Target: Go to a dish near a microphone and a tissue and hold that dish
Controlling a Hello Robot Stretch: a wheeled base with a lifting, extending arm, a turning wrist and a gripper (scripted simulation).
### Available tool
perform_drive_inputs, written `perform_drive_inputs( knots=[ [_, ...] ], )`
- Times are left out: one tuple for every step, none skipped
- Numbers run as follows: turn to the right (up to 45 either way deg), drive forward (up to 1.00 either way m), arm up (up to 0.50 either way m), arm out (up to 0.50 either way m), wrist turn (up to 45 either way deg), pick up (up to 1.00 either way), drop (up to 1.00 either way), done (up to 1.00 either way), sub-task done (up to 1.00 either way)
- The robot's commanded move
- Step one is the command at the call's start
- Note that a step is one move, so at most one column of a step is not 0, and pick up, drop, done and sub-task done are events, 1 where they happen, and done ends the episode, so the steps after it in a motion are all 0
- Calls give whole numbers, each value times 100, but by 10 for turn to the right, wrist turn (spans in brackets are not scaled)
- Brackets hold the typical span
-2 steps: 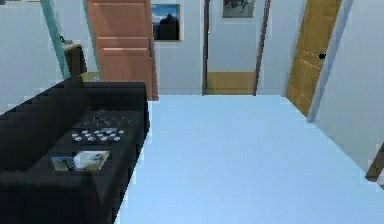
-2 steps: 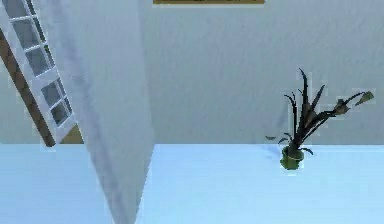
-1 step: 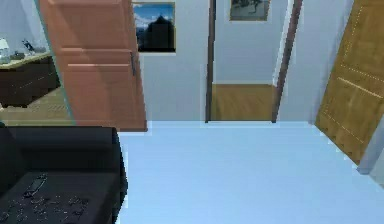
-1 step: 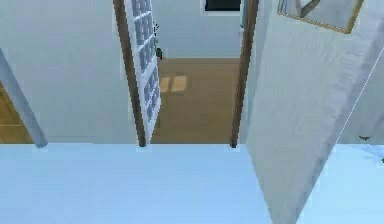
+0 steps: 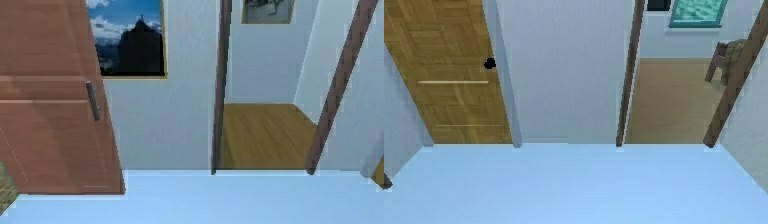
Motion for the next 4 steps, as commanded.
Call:
perform_drive_inputs(
  knots=[
    [30, 0, 0, 0, 0, 0, 0, 0, 0],
    [0, 40, 0, 0, 0, 0, 0, 0, 0],
    [-450, 0, 0, 0, 0, 0, 0, 0, 0],
    [-210, 0, 0, 0, 0, 0, 0, 0, 0]
  ],
)
